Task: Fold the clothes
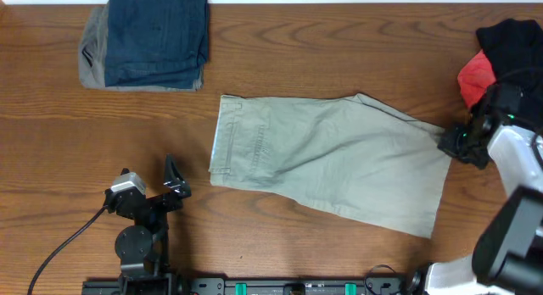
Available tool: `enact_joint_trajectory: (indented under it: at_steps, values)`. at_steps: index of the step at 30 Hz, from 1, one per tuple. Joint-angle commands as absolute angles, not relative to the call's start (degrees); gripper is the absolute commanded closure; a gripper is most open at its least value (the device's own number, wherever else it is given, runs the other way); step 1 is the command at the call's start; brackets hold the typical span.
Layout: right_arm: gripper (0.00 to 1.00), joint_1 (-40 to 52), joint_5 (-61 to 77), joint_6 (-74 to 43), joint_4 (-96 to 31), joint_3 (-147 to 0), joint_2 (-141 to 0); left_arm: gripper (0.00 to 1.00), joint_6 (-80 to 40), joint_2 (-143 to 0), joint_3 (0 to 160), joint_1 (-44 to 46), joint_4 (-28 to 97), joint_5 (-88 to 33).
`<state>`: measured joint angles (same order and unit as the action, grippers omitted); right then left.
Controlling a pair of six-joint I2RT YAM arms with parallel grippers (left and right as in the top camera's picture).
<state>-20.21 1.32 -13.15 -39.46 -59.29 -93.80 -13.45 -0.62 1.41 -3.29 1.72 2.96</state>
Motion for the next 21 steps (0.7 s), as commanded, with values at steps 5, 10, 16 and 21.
enact_joint_trajectory:
  at_steps: [5,10,16,21]
  values:
    - [0.99,-20.45,1.74,-13.21,-40.34,-60.97,-85.84,0.02,-12.69,-0.34,0.23,-3.57,3.77,3.49]
    - [0.99,-20.27,3.57,-13.21,-39.59,-60.97,-84.07,0.02,-12.69,-0.34,0.23,-3.57,3.77,3.49]
    - [0.99,-20.29,3.7,-13.21,-39.4,-61.36,-83.99,0.02,-12.69,-0.34,0.23,-3.57,3.77,3.49]
    - [0.99,-20.21,3.7,-13.23,-38.26,-62.57,-83.99,0.02,-12.69,-0.34,0.23,-3.57,3.77,3.49]
